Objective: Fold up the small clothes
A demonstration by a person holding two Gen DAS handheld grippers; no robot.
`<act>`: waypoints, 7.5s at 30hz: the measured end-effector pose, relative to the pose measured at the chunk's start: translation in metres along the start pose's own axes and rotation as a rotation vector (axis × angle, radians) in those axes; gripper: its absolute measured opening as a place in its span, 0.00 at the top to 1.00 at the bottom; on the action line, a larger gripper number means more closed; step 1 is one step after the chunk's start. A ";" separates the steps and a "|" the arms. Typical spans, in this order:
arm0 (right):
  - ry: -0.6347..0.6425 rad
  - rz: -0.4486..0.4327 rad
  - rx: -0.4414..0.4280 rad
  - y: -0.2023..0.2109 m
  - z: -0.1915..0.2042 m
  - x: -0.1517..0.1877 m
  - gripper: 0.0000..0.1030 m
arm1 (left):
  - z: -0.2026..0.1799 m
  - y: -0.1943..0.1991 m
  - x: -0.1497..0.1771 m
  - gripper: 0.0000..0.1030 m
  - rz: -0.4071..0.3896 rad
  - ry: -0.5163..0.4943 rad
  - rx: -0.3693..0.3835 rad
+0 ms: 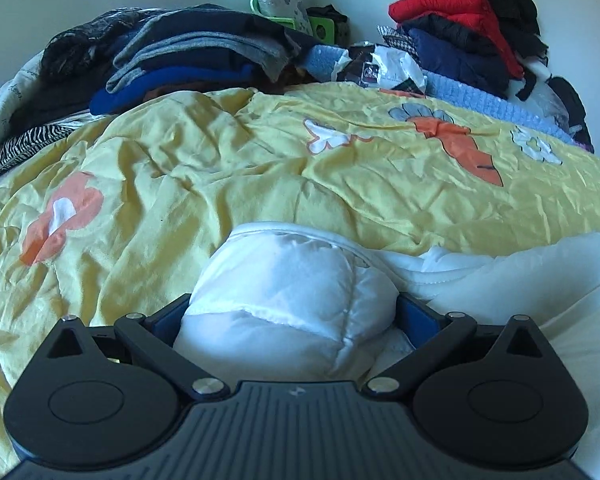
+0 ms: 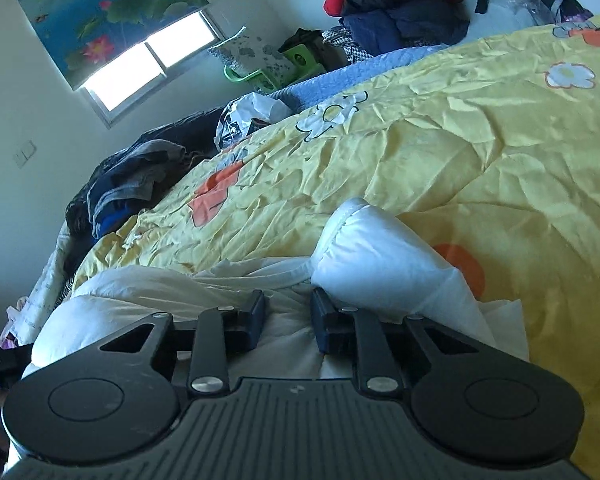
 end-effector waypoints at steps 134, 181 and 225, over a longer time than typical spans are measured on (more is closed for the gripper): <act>-0.019 0.258 -0.322 0.056 0.178 0.097 0.97 | 0.160 0.262 0.188 0.05 -0.188 0.546 -0.038; -0.368 -0.060 -0.200 0.208 0.035 0.042 0.13 | -0.174 0.347 0.192 0.85 -0.345 -0.562 0.365; -0.097 -0.133 -0.249 0.214 0.086 0.043 0.07 | -0.166 0.373 0.253 0.14 -0.692 -0.763 0.333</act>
Point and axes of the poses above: each gripper's, at about its wrist camera, not at the fingertips, and y roughly against the way its jaws point, z to its left, x to its underside, the point moved 3 cm from there along -y, roughly the way its jaws point, and after that the axes turned 14 degrees about -x, right-handed, at the moved point
